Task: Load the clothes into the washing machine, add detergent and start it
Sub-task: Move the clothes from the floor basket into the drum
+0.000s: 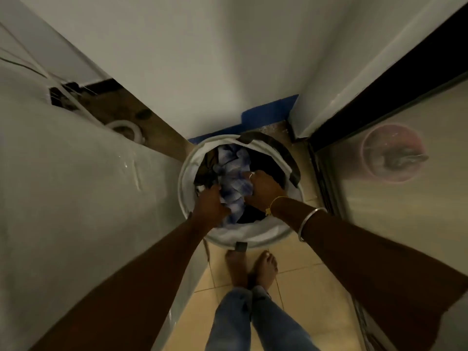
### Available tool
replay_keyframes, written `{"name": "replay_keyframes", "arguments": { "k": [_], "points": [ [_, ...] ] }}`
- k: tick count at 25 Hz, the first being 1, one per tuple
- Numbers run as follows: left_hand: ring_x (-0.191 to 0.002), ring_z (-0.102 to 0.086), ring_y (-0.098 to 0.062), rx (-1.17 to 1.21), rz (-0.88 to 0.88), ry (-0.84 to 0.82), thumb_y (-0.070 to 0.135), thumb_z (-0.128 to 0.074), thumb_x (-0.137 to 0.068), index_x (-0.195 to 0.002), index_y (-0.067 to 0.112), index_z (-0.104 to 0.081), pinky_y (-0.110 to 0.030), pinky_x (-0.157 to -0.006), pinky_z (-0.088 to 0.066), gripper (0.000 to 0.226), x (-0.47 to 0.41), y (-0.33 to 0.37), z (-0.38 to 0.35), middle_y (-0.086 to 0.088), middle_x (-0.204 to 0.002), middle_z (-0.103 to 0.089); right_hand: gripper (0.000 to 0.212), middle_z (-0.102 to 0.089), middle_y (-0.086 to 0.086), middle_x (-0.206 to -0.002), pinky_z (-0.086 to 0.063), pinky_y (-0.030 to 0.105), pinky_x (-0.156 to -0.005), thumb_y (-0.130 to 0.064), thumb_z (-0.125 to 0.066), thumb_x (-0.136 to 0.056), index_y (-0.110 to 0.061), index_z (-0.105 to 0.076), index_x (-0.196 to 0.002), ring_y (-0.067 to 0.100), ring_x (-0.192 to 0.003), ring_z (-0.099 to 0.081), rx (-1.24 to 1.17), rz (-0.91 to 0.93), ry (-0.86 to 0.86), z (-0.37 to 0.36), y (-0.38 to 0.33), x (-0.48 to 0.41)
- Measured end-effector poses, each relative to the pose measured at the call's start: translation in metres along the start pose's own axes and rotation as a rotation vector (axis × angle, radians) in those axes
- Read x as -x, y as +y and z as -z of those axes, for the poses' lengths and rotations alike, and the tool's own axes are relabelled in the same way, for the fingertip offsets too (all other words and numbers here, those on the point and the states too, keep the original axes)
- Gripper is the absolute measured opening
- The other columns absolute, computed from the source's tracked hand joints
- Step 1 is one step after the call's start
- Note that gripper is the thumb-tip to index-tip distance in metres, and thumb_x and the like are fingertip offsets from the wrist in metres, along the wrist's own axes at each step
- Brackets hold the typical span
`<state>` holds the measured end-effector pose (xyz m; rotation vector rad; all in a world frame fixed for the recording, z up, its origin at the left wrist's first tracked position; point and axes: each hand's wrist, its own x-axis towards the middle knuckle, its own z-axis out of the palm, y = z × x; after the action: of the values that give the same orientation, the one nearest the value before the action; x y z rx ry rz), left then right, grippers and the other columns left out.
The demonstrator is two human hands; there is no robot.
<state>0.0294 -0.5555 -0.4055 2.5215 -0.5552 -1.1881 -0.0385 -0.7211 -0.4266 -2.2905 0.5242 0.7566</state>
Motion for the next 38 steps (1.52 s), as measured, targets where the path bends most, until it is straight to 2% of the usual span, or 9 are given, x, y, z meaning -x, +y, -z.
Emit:
{"name": "replay_keyframes", "arguments": {
  "k": [5,8,12,17,21,25,29,33,38],
  "points": [
    [-0.140,-0.033,-0.036,-0.122,0.099,-0.078,0.039,-0.083,-0.070,-0.155,0.005,-0.011,-0.042,-0.108,-0.037,0.116,-0.091,-0.037,-0.069,-0.019,-0.155,-0.027,0.070,-0.021,0.016,-0.156,-0.039,0.047,-0.105,-0.021,-0.060,-0.089,-0.028,-0.028,-0.151,0.041,-0.138,-0.026,0.194,0.127,-0.025,-0.045,0.026,-0.095],
    [-0.137,-0.030,-0.042,-0.333,0.119,0.041,0.053,-0.077,-0.073,-0.156,0.011,0.005,-0.048,-0.107,-0.036,0.124,-0.107,-0.056,-0.116,-0.023,-0.157,-0.011,0.068,-0.002,0.015,-0.161,-0.040,0.064,-0.098,-0.031,-0.053,-0.095,-0.040,-0.017,-0.152,0.050,-0.142,-0.009,0.427,0.236,0.071,-0.080,0.031,-0.130],
    [-0.120,-0.047,-0.039,-0.445,0.067,0.160,0.032,-0.078,-0.078,-0.153,0.019,0.000,-0.045,-0.095,-0.049,0.109,-0.116,-0.081,-0.137,-0.023,-0.146,-0.024,0.048,-0.016,0.019,-0.155,-0.050,0.056,-0.091,-0.032,-0.039,-0.101,-0.033,-0.032,-0.148,0.049,-0.132,-0.029,0.480,0.234,0.138,-0.103,0.023,-0.150],
    [-0.109,-0.058,-0.035,-0.260,-0.039,0.127,0.012,-0.061,-0.090,-0.139,0.014,-0.041,-0.042,-0.087,-0.052,0.054,-0.097,-0.079,-0.093,-0.017,-0.135,-0.041,0.034,-0.040,0.017,-0.144,-0.046,0.043,-0.092,-0.017,-0.040,-0.101,-0.014,-0.055,-0.131,0.037,-0.116,-0.053,0.399,0.244,0.166,-0.072,0.004,-0.118],
    [-0.100,-0.059,-0.030,-0.172,-0.125,0.220,0.013,-0.061,-0.087,-0.127,0.016,-0.051,-0.041,-0.082,-0.052,0.041,-0.040,-0.046,-0.035,-0.012,-0.127,-0.047,0.025,-0.060,0.021,-0.116,-0.051,0.040,-0.084,-0.008,-0.060,-0.090,-0.004,-0.065,-0.113,0.038,-0.103,-0.061,0.264,0.371,0.257,-0.017,-0.025,-0.058],
    [-0.078,-0.054,-0.027,-0.123,-0.286,0.298,0.007,-0.061,-0.075,-0.100,0.010,-0.054,-0.028,-0.062,-0.035,0.026,0.031,-0.010,0.026,-0.011,-0.102,-0.051,0.036,-0.069,0.013,-0.079,-0.056,0.030,-0.060,-0.006,-0.090,-0.055,-0.006,-0.070,-0.085,0.032,-0.075,-0.069,0.208,0.565,0.342,0.050,-0.066,0.019],
    [-0.077,-0.056,-0.021,-0.078,-0.383,0.366,0.017,-0.058,-0.074,-0.099,0.014,-0.056,-0.027,-0.065,-0.043,0.025,0.094,0.024,0.070,-0.007,-0.101,-0.055,0.032,-0.065,0.018,-0.107,-0.053,0.037,-0.081,-0.020,-0.076,-0.076,-0.011,-0.066,-0.104,0.036,-0.096,-0.066,0.074,0.509,0.399,0.094,-0.095,0.096],
    [-0.086,-0.059,-0.021,-0.039,-0.444,0.442,0.012,-0.065,-0.079,-0.105,0.017,-0.057,-0.031,-0.072,-0.052,0.027,0.159,0.061,0.119,-0.003,-0.106,-0.054,0.027,-0.056,0.008,-0.106,-0.036,0.019,-0.074,-0.021,-0.066,-0.085,-0.014,-0.063,-0.111,0.026,-0.089,-0.061,0.041,0.408,0.438,0.135,-0.122,0.159],
    [-0.081,-0.058,-0.025,-0.087,-0.513,0.495,0.010,-0.061,-0.076,-0.094,0.017,-0.054,-0.038,-0.068,-0.051,0.020,0.225,0.095,0.182,-0.002,-0.099,-0.051,0.032,-0.056,0.008,-0.113,-0.049,0.032,-0.078,-0.024,-0.067,-0.084,-0.018,-0.063,-0.116,0.030,-0.095,-0.060,-0.005,0.390,0.517,0.179,-0.162,0.224]
  ]
}}
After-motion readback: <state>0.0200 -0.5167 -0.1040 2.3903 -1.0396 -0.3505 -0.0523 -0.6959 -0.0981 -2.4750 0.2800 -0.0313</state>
